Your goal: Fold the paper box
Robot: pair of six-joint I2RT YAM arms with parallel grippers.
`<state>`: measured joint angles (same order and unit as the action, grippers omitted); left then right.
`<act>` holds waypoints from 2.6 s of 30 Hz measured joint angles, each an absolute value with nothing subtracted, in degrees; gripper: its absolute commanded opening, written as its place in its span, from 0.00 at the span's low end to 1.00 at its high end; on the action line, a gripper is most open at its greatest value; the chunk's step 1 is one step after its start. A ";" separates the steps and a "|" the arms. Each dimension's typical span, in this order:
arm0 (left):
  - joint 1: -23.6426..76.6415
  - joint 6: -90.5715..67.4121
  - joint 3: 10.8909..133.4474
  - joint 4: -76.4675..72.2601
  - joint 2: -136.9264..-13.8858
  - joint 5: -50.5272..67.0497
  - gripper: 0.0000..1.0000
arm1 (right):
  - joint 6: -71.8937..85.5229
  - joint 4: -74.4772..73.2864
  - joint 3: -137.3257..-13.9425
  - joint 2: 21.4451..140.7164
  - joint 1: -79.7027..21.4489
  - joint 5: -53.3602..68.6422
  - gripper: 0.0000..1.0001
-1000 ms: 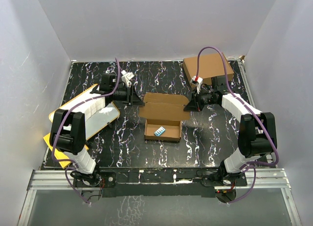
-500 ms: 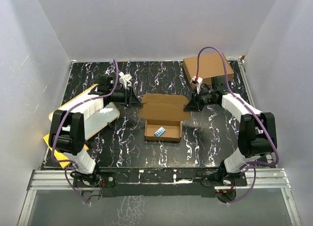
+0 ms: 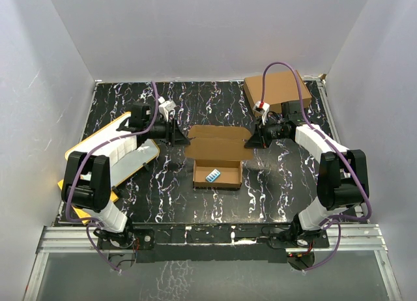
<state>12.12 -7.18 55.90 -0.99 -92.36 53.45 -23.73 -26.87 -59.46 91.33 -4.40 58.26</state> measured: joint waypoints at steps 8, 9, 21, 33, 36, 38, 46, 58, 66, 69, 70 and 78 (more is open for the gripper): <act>14.22 -7.01 55.44 -3.05 -92.36 51.94 0.32 | -23.73 -26.87 -59.46 91.33 -4.47 58.26 0.08; 14.46 -7.03 55.44 -3.07 -92.36 51.86 0.30 | -23.73 -26.87 -59.46 91.33 -4.47 58.26 0.08; 15.18 -7.11 55.51 -3.03 -92.47 51.79 0.00 | -23.73 -26.89 -59.46 91.33 -4.51 58.24 0.08; 16.84 -13.23 50.76 -9.54 -86.91 40.42 0.00 | -21.65 -25.93 -63.48 91.33 -7.53 52.80 0.08; 19.05 -15.22 48.73 -13.17 -83.44 33.58 0.00 | -19.42 -23.68 -65.17 91.33 -8.03 49.58 0.08; 21.08 -16.69 47.83 -16.01 -81.91 27.83 0.00 | -17.74 -21.30 -66.39 91.33 -8.43 46.78 0.08; 28.01 -20.23 49.43 -22.20 -84.93 4.36 0.00 | -11.75 -11.07 -67.79 91.37 -13.34 30.85 0.08; 36.73 -25.21 57.76 -19.29 -94.80 -27.35 0.00 | 0.21 2.81 -61.30 91.57 -23.90 3.49 0.08; 39.75 -26.00 57.54 -22.41 -96.05 -32.75 0.00 | 6.17 8.45 -57.93 91.57 -25.19 -5.32 0.08; 40.34 -26.02 56.47 -25.02 -96.05 -33.47 0.00 | 8.34 10.61 -56.60 91.55 -25.23 -7.11 0.08; 40.56 -26.06 55.86 -25.91 -96.05 -33.67 0.00 | 8.99 10.96 -56.07 91.55 -25.26 -7.44 0.08; 42.94 -26.68 50.61 -33.26 -95.90 -36.58 0.00 | 12.47 15.51 -49.06 88.25 -26.09 -9.02 0.08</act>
<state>42.94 -26.68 50.61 -33.26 -95.90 -36.58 12.47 15.51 -49.06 88.25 -26.09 -9.02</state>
